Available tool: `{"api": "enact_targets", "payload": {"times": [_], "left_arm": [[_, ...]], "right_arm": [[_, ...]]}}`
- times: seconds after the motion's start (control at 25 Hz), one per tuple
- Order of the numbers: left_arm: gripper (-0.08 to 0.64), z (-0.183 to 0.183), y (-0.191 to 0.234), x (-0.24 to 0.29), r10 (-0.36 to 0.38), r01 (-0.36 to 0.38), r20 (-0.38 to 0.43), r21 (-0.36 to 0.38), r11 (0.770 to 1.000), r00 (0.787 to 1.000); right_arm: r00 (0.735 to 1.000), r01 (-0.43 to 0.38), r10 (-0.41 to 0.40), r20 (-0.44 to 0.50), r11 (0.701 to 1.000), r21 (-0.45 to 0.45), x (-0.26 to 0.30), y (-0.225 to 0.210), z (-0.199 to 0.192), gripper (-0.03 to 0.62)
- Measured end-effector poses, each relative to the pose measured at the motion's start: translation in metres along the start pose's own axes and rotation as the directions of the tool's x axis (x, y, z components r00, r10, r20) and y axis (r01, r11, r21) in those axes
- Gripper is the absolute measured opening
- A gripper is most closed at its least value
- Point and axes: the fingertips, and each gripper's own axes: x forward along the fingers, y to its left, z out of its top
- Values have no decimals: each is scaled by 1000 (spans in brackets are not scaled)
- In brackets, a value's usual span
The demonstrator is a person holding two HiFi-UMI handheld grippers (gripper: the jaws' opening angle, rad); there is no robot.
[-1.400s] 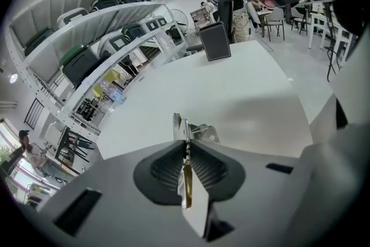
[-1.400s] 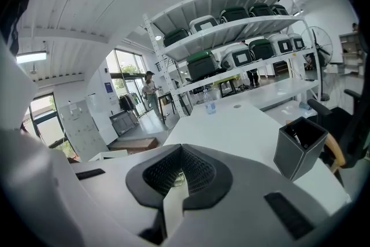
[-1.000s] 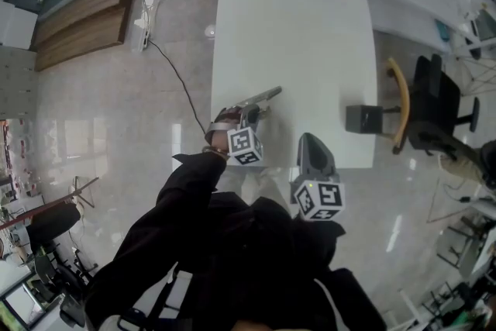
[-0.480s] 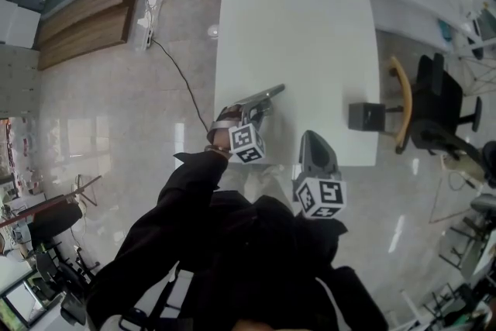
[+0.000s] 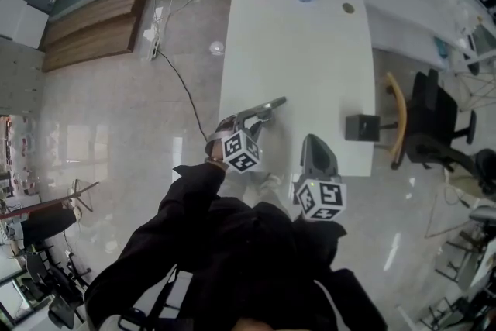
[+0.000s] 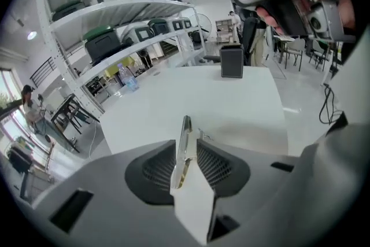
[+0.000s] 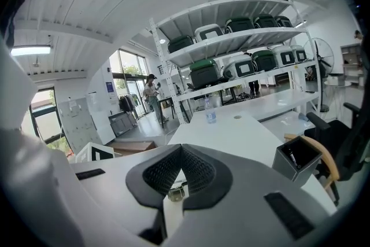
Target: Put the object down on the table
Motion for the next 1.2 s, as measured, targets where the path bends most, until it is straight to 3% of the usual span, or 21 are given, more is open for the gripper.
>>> {"api": "enact_targets", "payload": {"times": [0.2,0.48,0.68,0.96,1.2], "left_arm": [[108,14,14,-22,-8,28,93,-217,976,996],[100,53,42,-73,75,30,259,-377,926,963],[69,82,67,-115,148,26,363,-433,901,920],[3,94,88,-150,210,40,442,-493,869,872],[2,101,97,-173,250,42,492,-508,860,834]], "right_arm": [[1000,-23,23,15,1000,-21,0,12,13,3],[998,-41,44,53,998,-45,1,26,37,2],[995,-52,57,83,997,-61,4,33,57,2],[990,-70,76,115,996,-58,7,49,77,2],[984,-88,101,149,992,-91,10,64,92,2]]}}
